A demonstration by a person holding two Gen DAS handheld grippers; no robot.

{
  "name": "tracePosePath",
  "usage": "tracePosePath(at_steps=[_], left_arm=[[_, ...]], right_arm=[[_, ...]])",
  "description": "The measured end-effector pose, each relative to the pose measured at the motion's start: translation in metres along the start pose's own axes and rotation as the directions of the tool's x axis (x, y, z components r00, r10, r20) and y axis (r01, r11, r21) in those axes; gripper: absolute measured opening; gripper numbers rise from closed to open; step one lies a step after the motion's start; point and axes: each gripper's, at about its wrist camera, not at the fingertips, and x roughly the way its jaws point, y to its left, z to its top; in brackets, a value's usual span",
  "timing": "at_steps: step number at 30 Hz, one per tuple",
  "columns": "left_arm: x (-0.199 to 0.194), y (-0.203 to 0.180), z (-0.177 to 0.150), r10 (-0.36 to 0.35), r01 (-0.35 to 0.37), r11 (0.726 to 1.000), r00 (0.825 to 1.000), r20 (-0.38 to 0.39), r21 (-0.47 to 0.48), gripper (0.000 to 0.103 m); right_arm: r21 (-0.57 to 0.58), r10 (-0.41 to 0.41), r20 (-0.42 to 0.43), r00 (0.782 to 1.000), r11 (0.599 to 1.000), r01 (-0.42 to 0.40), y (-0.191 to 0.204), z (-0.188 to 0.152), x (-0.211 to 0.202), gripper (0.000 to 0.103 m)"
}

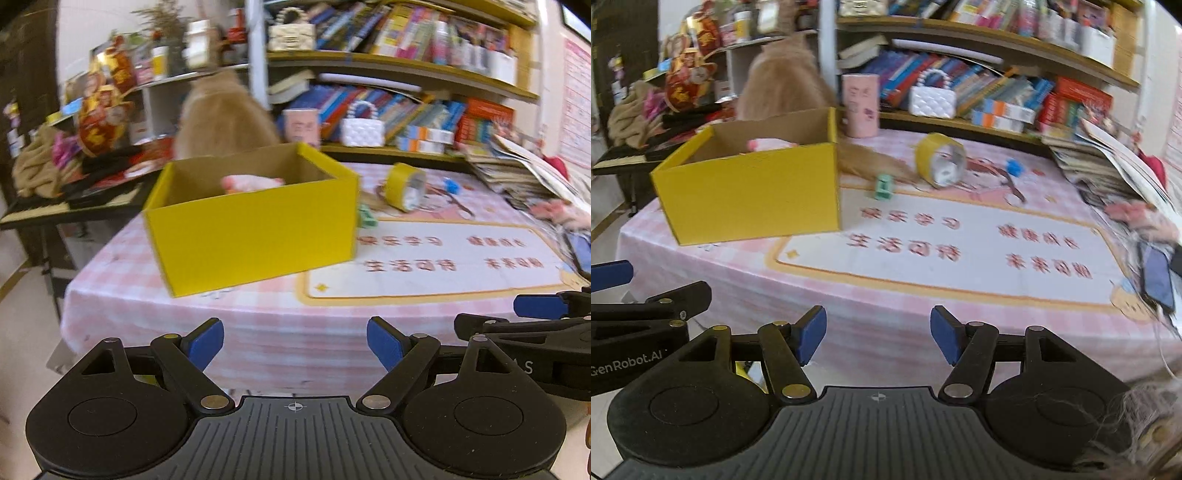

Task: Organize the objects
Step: 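Withdraw both tools from the box toward the tape roll and green item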

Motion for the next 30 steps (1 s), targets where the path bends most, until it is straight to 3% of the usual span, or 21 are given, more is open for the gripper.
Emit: tracePosePath(at_steps=[11, 21, 30], left_arm=[[0.013, -0.04, 0.007, -0.106, 0.107, 0.991, 0.994, -0.011, 0.078, 0.087], [0.042, -0.078, 0.027, -0.143, 0.146, 0.985, 0.989, -0.036, 0.097, 0.087], [0.081, -0.111, 0.054, -0.14, 0.143, 0.986, 0.989, -0.04, 0.081, 0.087]], right_arm=[[0.098, -0.103, -0.016, 0.995, 0.99, 0.104, -0.041, -0.008, -0.006, 0.061], [0.117, -0.133, -0.043, 0.99, 0.984, 0.138, -0.081, 0.0, 0.01, 0.061], [0.107, -0.138, -0.055, 0.989, 0.984, 0.143, -0.125, 0.031, 0.044, 0.061]])
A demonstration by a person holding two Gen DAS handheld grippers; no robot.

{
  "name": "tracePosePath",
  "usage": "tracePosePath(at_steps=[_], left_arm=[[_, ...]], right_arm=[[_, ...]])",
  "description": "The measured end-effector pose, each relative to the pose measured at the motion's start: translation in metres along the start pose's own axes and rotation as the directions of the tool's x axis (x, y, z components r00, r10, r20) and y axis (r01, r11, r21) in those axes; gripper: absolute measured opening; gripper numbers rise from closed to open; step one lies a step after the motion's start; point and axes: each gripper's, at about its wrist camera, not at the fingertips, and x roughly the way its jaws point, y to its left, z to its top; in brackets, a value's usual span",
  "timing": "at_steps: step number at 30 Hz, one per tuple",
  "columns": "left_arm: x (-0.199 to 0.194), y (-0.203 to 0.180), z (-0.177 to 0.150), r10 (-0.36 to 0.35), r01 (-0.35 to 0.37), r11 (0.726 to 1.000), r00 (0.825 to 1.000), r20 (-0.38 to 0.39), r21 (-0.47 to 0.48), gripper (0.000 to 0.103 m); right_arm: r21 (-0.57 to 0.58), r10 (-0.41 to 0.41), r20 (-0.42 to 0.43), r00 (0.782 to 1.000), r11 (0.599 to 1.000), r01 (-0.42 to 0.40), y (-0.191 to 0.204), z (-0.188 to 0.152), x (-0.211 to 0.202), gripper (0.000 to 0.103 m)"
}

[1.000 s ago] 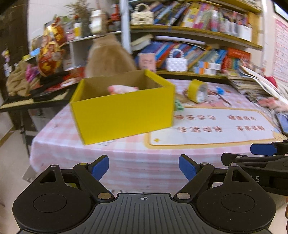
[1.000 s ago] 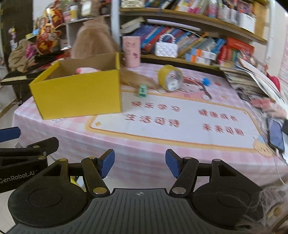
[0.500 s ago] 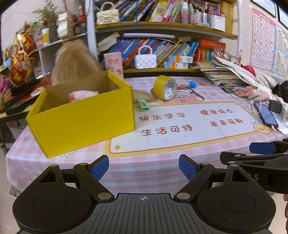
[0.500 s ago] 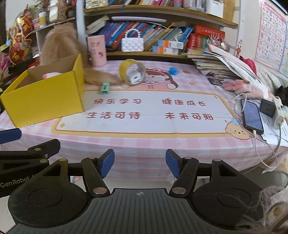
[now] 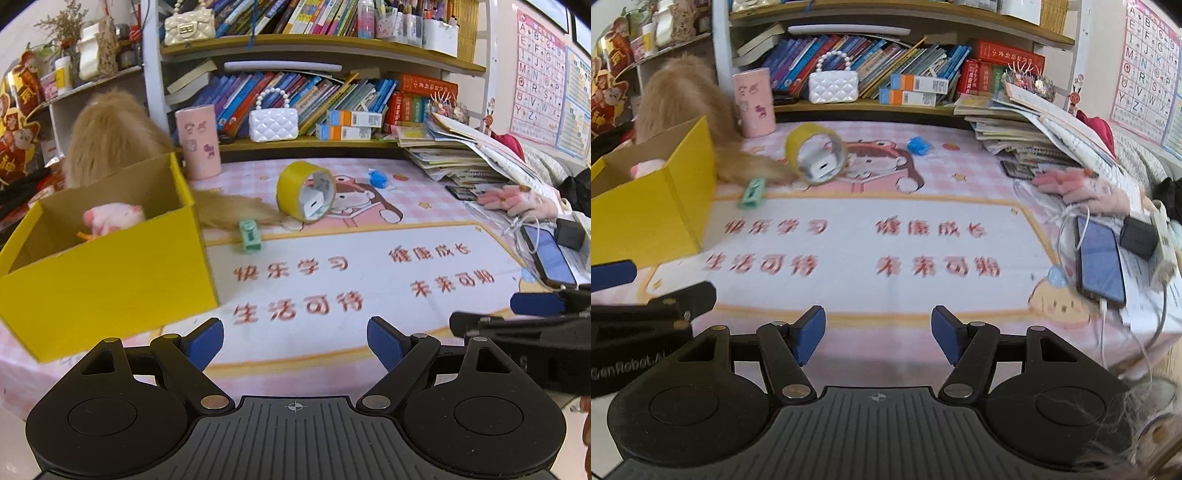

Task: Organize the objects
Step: 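Withdraw both tools from the box toward the tape roll and green item, then grasp the yellow tape roll with the right tool while the left tool grasps the mint-green item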

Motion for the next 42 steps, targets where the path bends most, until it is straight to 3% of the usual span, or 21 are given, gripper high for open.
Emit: tracePosePath(at_steps=[10, 14, 18, 25, 31, 35, 37, 42], left_arm=[[0.054, -0.025, 0.04, 0.108, -0.107, 0.993, 0.994, 0.027, -0.049, 0.083], [0.079, -0.031, 0.059, 0.164, -0.162, 0.984, 0.986, 0.017, -0.078, 0.062], [0.112, -0.028, 0.074, 0.246, -0.246, 0.962, 0.969, -0.016, -0.116, 0.043], [0.177, -0.013, 0.092, 0.346, -0.357, 0.926, 0.932, -0.105, -0.12, 0.038], [0.207, 0.003, 0.093, 0.398, -0.421, 0.898, 0.901, -0.173, -0.127, 0.038], [0.215, 0.017, 0.091, 0.361, -0.401, 0.89, 0.91, -0.204, -0.217, 0.036], [0.215, 0.019, 0.092, 0.322, -0.365, 0.901, 0.925, -0.201, -0.236, 0.023], [0.199, 0.009, 0.09, 0.283, -0.32, 0.923, 0.941, -0.187, -0.215, 0.023]], right_arm=[[-0.012, 0.017, 0.028, 0.999, 1.0, -0.017, -0.044, 0.05, 0.053, 0.061], [-0.001, 0.052, 0.037, 0.998, 0.999, -0.052, -0.057, 0.071, 0.071, 0.061], [0.009, 0.09, 0.059, 0.994, 0.996, -0.09, -0.067, 0.091, 0.085, 0.061], [-0.016, 0.151, 0.054, 0.987, 0.989, -0.15, -0.077, 0.115, 0.103, 0.061], [-0.025, 0.195, 0.034, 0.98, 0.981, -0.195, -0.083, 0.121, 0.116, 0.061], [-0.049, 0.23, 0.015, 0.973, 0.972, -0.229, -0.08, 0.126, 0.129, 0.061], [-0.068, 0.25, 0.015, 0.968, 0.966, -0.248, -0.076, 0.13, 0.135, 0.061], [-0.153, 0.301, 0.038, 0.953, 0.944, -0.292, -0.056, 0.141, 0.155, 0.061]])
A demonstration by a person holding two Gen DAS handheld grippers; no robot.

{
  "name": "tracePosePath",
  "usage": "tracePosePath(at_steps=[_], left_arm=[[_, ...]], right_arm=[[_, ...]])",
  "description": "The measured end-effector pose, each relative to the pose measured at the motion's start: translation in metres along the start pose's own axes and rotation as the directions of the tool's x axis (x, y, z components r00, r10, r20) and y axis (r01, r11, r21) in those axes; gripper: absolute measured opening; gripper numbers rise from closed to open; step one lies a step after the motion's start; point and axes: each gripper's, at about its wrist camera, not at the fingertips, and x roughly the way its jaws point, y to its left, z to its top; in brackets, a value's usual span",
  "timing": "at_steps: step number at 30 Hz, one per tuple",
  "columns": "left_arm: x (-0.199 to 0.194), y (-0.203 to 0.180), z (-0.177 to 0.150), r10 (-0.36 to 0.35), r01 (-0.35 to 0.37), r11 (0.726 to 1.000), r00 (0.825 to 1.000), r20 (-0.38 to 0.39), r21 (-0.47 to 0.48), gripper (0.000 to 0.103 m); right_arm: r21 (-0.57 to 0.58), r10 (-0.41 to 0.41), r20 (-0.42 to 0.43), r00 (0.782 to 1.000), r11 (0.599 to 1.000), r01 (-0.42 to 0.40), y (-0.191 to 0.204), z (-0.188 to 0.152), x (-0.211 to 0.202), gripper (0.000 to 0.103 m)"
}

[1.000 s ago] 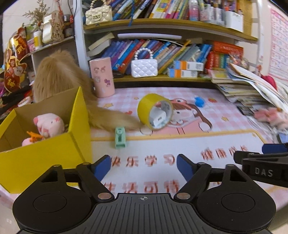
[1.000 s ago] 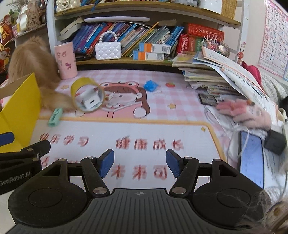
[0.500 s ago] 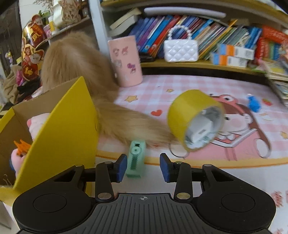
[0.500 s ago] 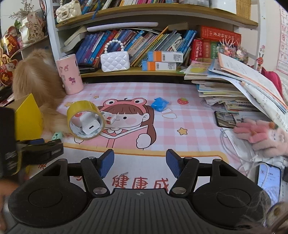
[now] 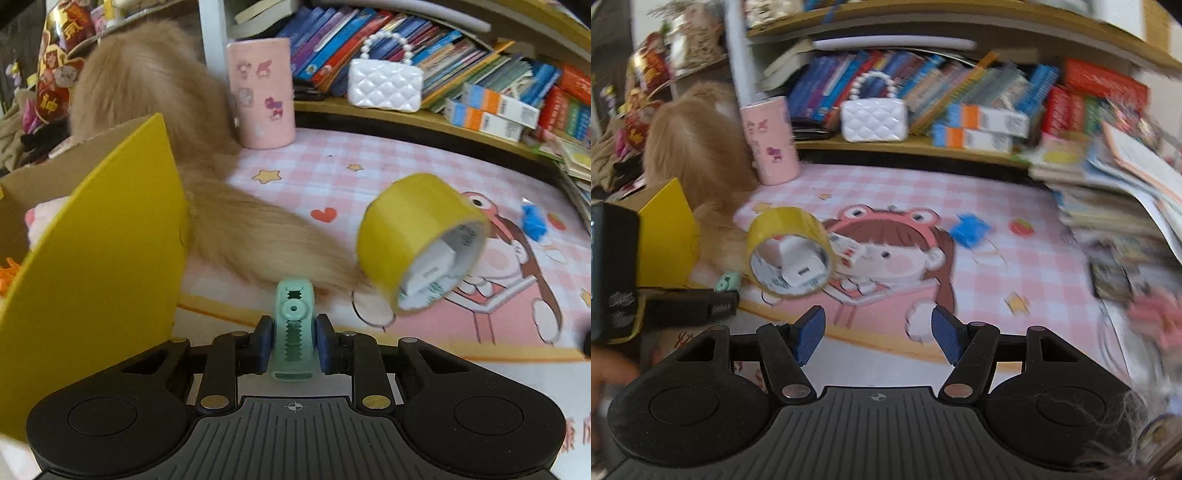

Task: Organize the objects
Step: 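Grasp the yellow tape roll with the right tool while the left tool grasps the mint-green item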

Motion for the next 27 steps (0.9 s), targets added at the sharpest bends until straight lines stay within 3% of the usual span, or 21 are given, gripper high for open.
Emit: tracePosePath(at_steps=[6, 11, 13, 14, 15, 18, 27], left_arm=[[-0.04, 0.008, -0.018, -0.043, 0.043, 0.999, 0.999, 0.003, 0.005, 0.023], [-0.064, 0.016, -0.035, -0.085, 0.085, 0.996, 0.996, -0.019, -0.005, 0.023], [-0.069, 0.02, -0.04, -0.09, 0.09, 0.996, 0.995, -0.031, -0.014, 0.023], [-0.071, 0.021, -0.042, -0.09, 0.09, 0.996, 0.995, -0.033, -0.014, 0.023], [-0.074, 0.023, -0.044, -0.089, 0.089, 0.996, 0.996, -0.032, -0.015, 0.023], [-0.081, 0.028, -0.047, -0.094, 0.093, 0.995, 0.995, -0.026, -0.022, 0.023], [-0.096, 0.031, -0.054, -0.145, 0.144, 0.989, 0.989, 0.013, 0.014, 0.023]], right_arm=[[-0.147, 0.052, 0.041, 0.998, 0.988, -0.046, 0.022, 0.017, 0.047, 0.057], [-0.224, 0.103, 0.085, 0.991, 0.971, -0.082, 0.041, 0.034, 0.077, 0.048], [-0.252, 0.104, 0.086, 0.991, 0.964, -0.079, 0.046, 0.039, 0.086, 0.041], [-0.257, 0.103, 0.084, 0.991, 0.963, -0.079, 0.048, 0.041, 0.089, 0.032], [-0.252, 0.111, 0.08, 0.991, 0.964, -0.087, 0.049, 0.043, 0.091, 0.024], [-0.249, 0.112, 0.085, 0.99, 0.965, -0.088, 0.048, 0.046, 0.093, 0.013], [-0.053, 0.083, 0.027, 0.996, 0.995, -0.082, 0.024, 0.031, 0.044, 0.007]])
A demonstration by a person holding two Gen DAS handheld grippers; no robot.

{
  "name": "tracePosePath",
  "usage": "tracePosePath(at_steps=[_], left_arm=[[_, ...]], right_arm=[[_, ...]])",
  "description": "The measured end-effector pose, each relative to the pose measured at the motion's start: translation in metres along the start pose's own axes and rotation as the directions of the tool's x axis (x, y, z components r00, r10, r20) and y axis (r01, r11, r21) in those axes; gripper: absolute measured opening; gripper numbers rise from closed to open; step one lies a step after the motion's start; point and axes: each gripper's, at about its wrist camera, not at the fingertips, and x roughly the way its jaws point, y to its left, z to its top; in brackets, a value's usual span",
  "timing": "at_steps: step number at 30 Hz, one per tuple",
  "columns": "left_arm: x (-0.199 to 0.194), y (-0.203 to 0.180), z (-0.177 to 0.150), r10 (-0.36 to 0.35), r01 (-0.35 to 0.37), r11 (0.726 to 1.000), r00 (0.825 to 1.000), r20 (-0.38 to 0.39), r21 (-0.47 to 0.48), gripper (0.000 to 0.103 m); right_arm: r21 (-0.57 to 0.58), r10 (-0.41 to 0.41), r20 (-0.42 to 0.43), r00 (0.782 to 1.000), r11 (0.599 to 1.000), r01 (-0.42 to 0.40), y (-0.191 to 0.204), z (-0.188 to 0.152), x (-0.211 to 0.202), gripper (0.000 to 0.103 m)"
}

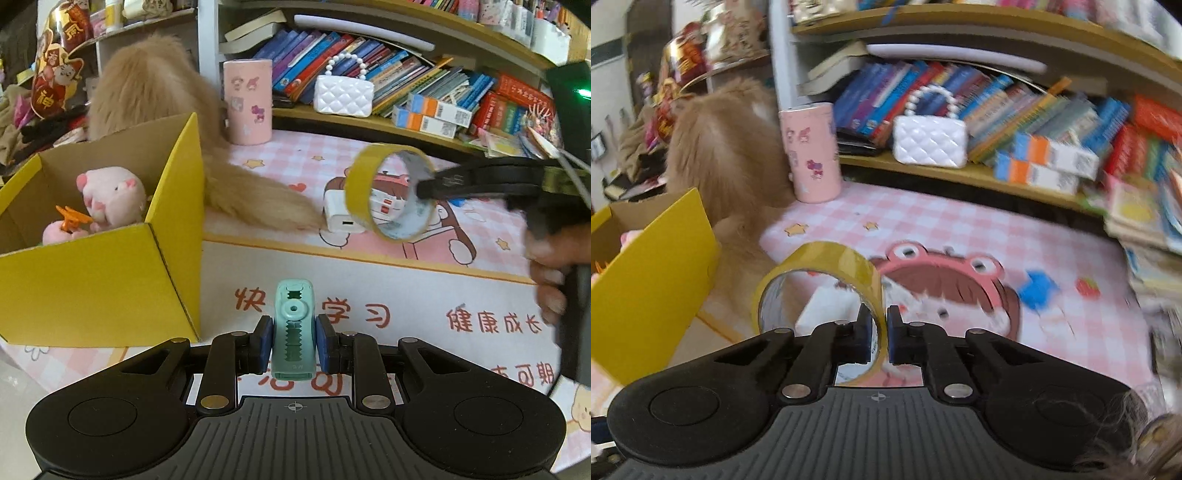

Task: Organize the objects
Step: 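Grasp the yellow tape roll with the right tool while the left tool grasps the mint-green item, then lift the yellow tape roll and mint-green item toward the yellow box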

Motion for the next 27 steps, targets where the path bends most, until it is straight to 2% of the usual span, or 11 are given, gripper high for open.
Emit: tracePosePath(at_steps=[7, 15, 20, 27], left_arm=[[-0.012, 0.005, -0.012, -0.056, 0.056, 0.998, 0.998, 0.014, 0.029, 0.023], [-0.035, 0.022, -0.025, -0.115, 0.113, 0.992, 0.992, 0.045, 0.048, 0.023], [-0.051, 0.046, -0.036, -0.115, 0.113, 0.993, 0.992, 0.057, 0.029, 0.023], [-0.078, 0.085, -0.054, -0.079, 0.08, 0.997, 0.993, 0.086, -0.013, 0.023]], right_arm=[[0.058, -0.06, -0.051, 0.997, 0.996, 0.063, 0.004, -0.039, -0.05, 0.007], [0.127, -0.108, -0.076, 0.991, 0.985, 0.117, 0.032, -0.075, -0.097, 0.007], [0.128, -0.109, -0.089, 0.99, 0.984, 0.12, 0.063, -0.091, -0.117, 0.007], [0.073, -0.058, -0.121, 0.991, 0.995, 0.067, 0.114, -0.105, -0.131, 0.007]])
